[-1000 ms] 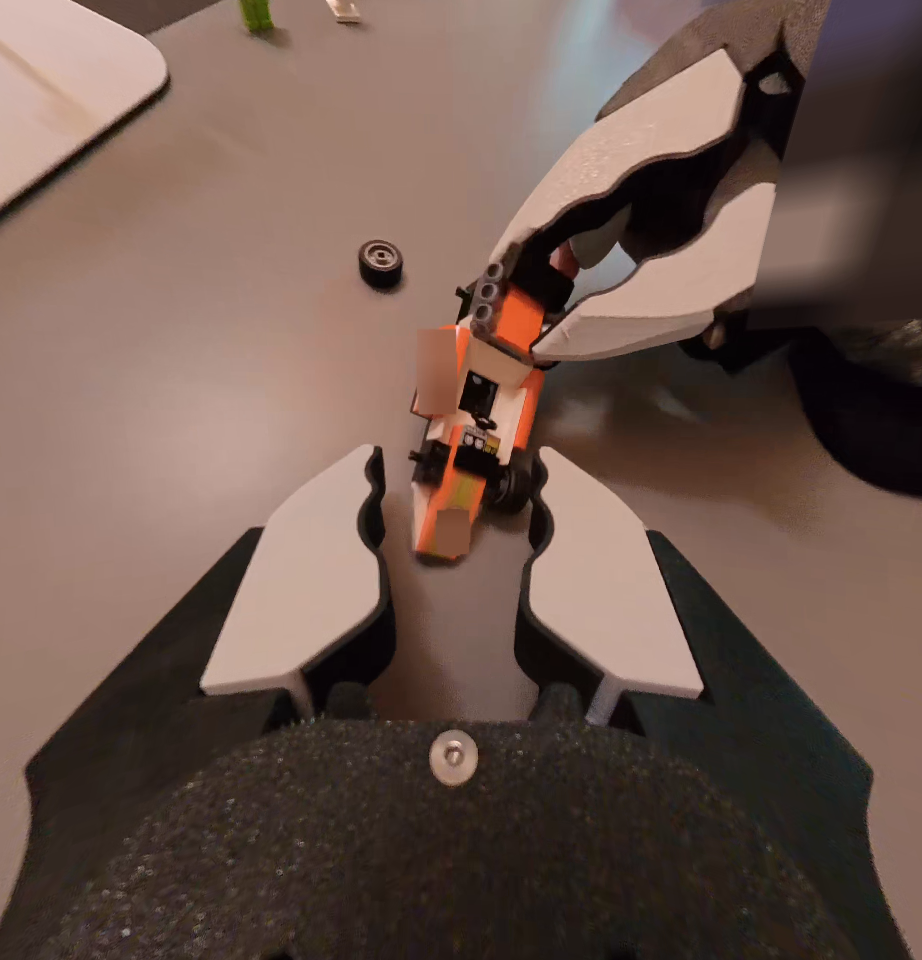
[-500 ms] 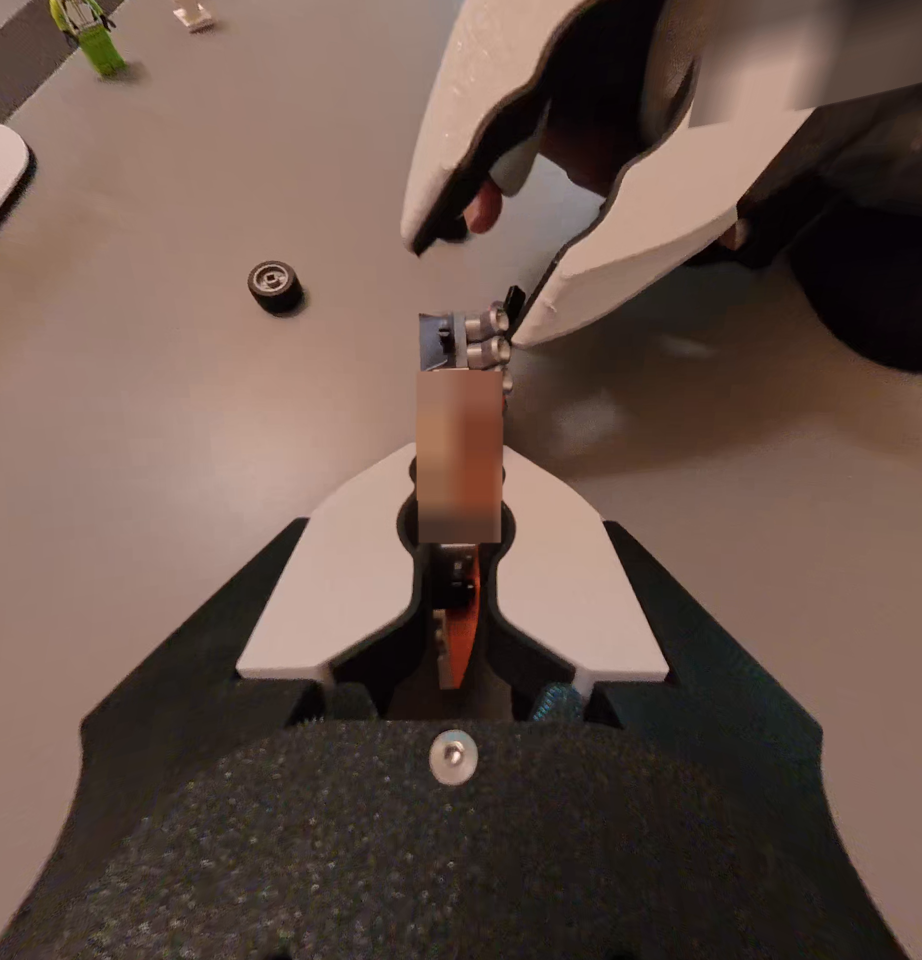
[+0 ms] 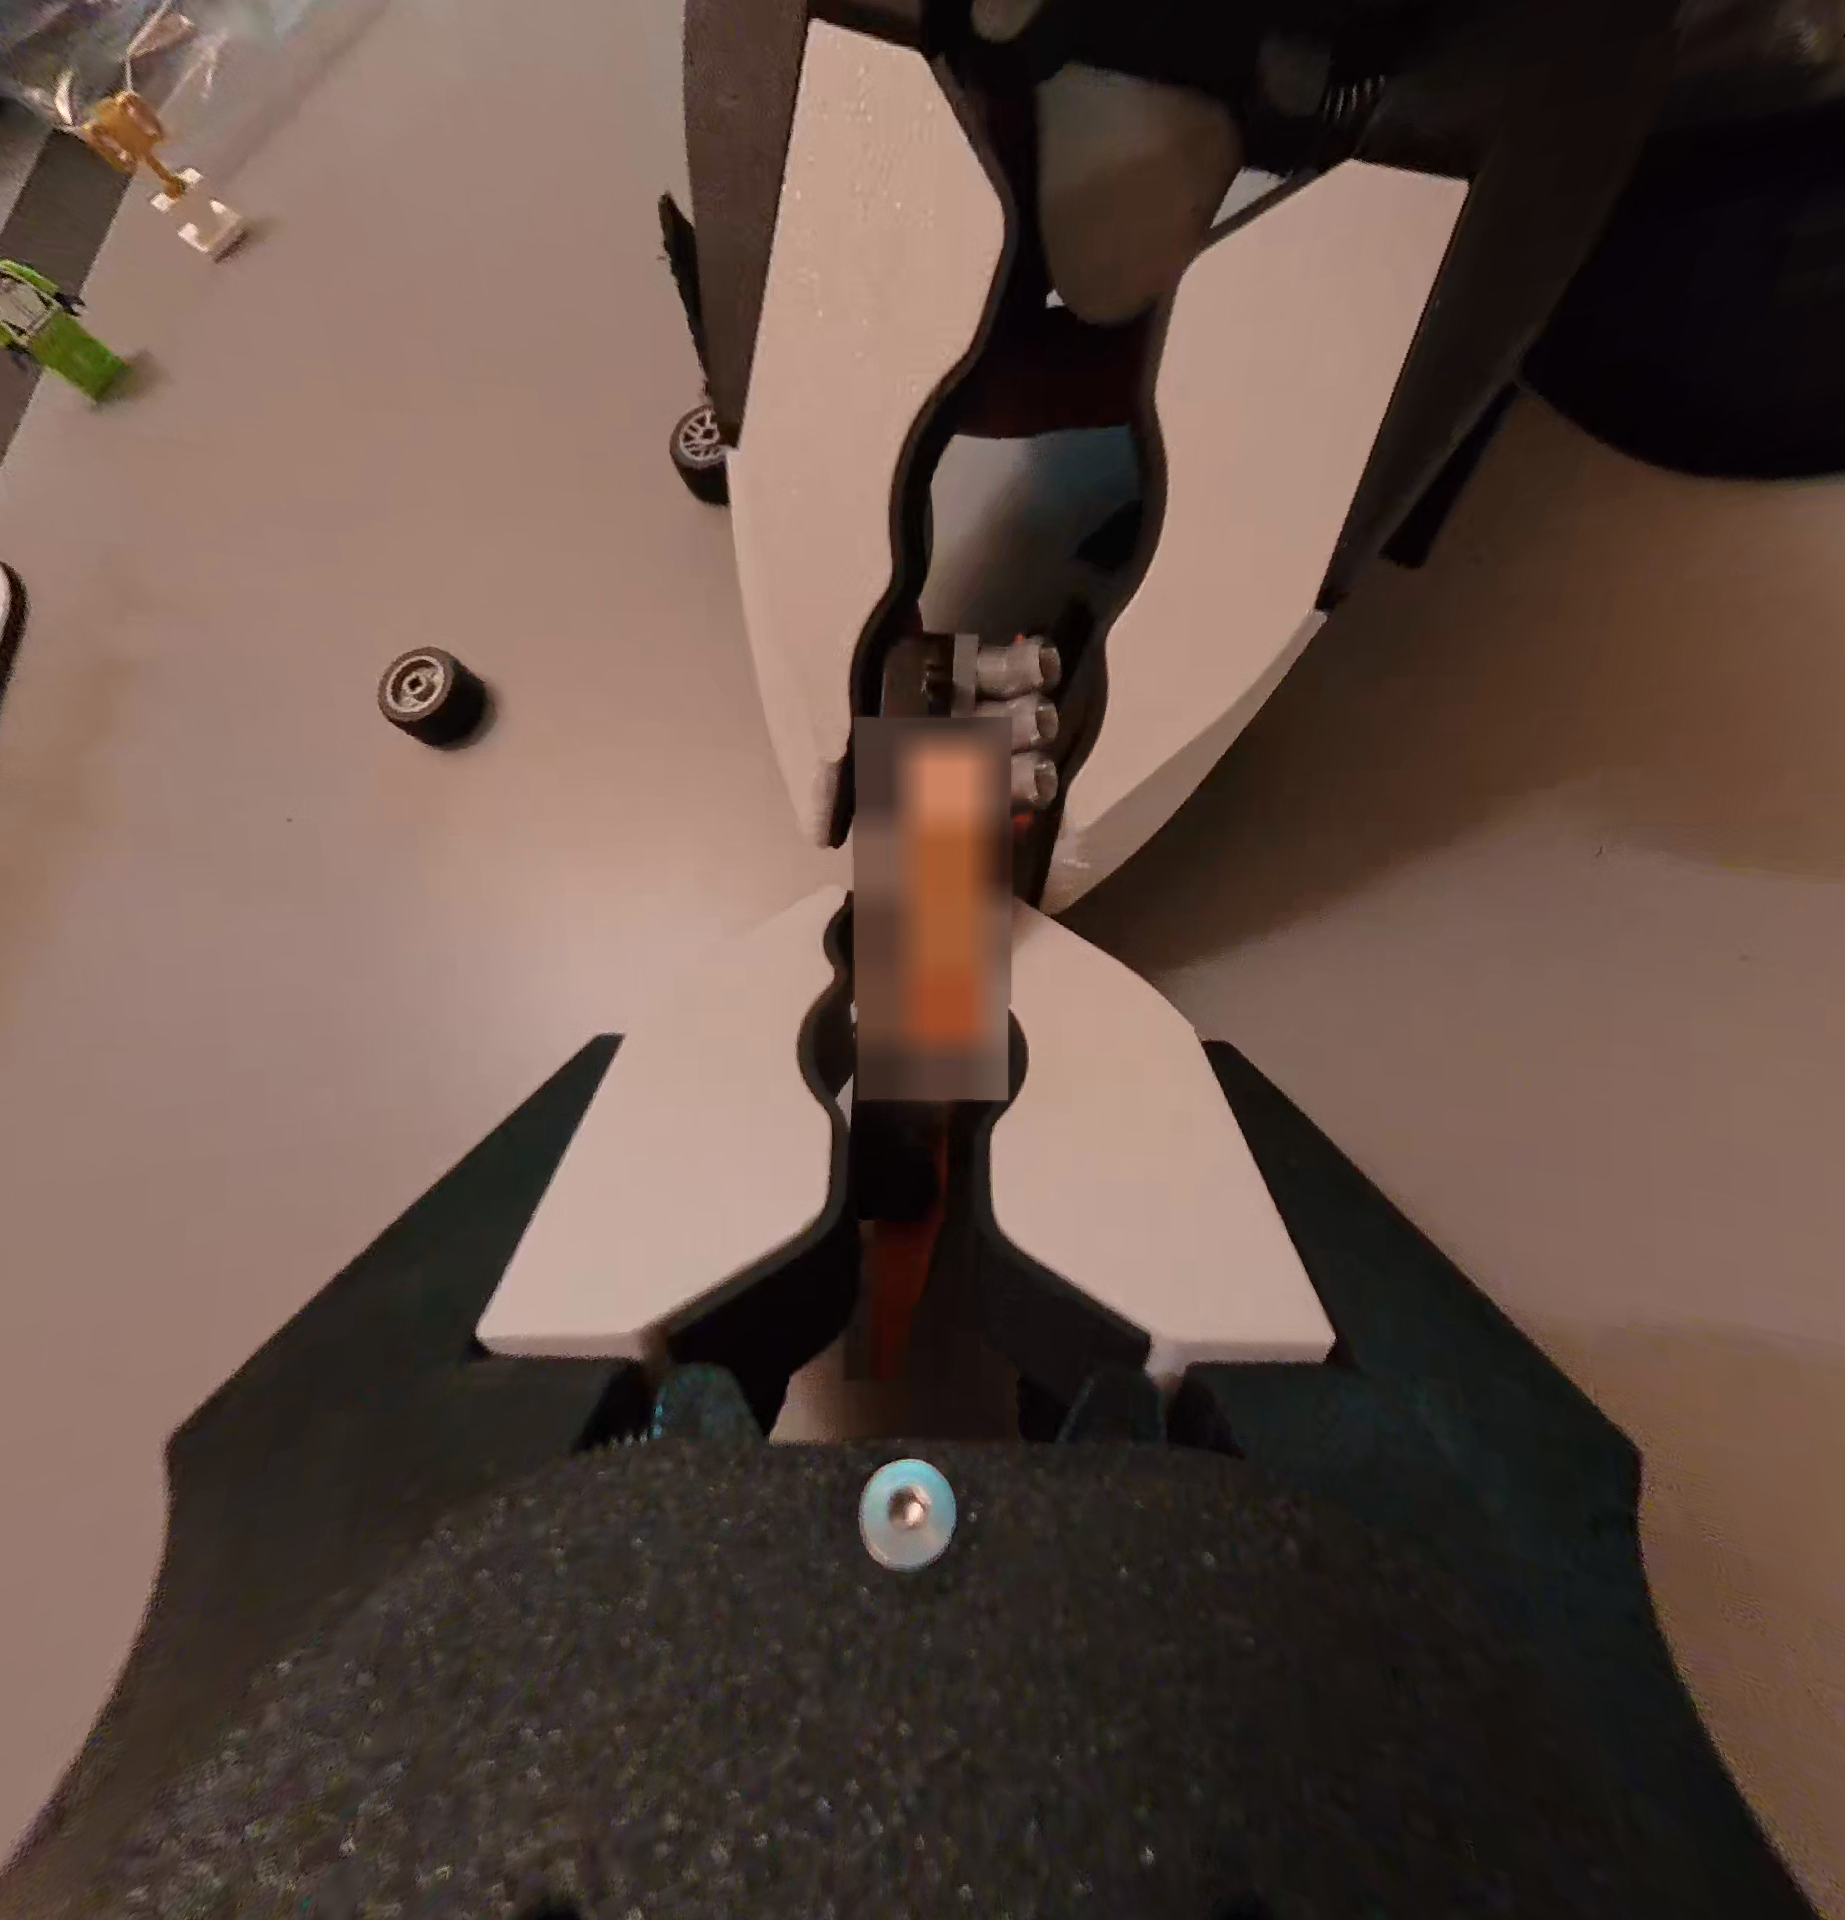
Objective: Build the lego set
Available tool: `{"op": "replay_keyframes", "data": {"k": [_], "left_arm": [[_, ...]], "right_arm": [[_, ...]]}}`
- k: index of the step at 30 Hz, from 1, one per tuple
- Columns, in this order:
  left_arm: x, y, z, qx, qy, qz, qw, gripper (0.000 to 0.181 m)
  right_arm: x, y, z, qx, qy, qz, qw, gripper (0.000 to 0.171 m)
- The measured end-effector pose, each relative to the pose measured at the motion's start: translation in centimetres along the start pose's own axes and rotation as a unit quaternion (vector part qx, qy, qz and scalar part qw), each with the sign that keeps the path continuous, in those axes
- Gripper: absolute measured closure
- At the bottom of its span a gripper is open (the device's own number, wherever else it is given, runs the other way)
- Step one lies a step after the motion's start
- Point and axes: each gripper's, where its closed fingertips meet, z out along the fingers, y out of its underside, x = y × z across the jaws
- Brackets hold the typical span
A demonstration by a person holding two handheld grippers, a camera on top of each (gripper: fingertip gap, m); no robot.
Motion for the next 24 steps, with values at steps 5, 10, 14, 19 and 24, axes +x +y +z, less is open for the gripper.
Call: {"op": "replay_keyframes", "data": {"k": [5,10,14,19,24], "left_arm": [[-0.6,-2.4,-1.8,0.101,0.015,-0.043,0.994,0.146],[-2.5,-6.1,-6.0,0.270,0.039,-0.132,0.953,0.136],[-2.8,-7.8,-7.9,0.349,0.068,-0.178,0.918,0.135],[-1.8,-10.9,-9.1,0.430,0.081,-0.187,0.880,0.138],[-1.6,-11.5,-9.7,0.450,0.072,-0.189,0.870,0.158]], "right_arm": [[0.3,-2.2,-1.9,0.088,-0.038,0.063,0.993,0.139],[2.2,-5.8,-5.4,0.239,-0.059,0.156,0.957,0.139],[3.5,-8.1,-7.9,0.345,-0.068,0.217,0.911,0.139],[2.5,-9.7,-7.5,0.382,-0.097,0.245,0.886,0.139],[1.5,-10.0,-6.7,0.366,-0.107,0.231,0.895,0.139]]}}
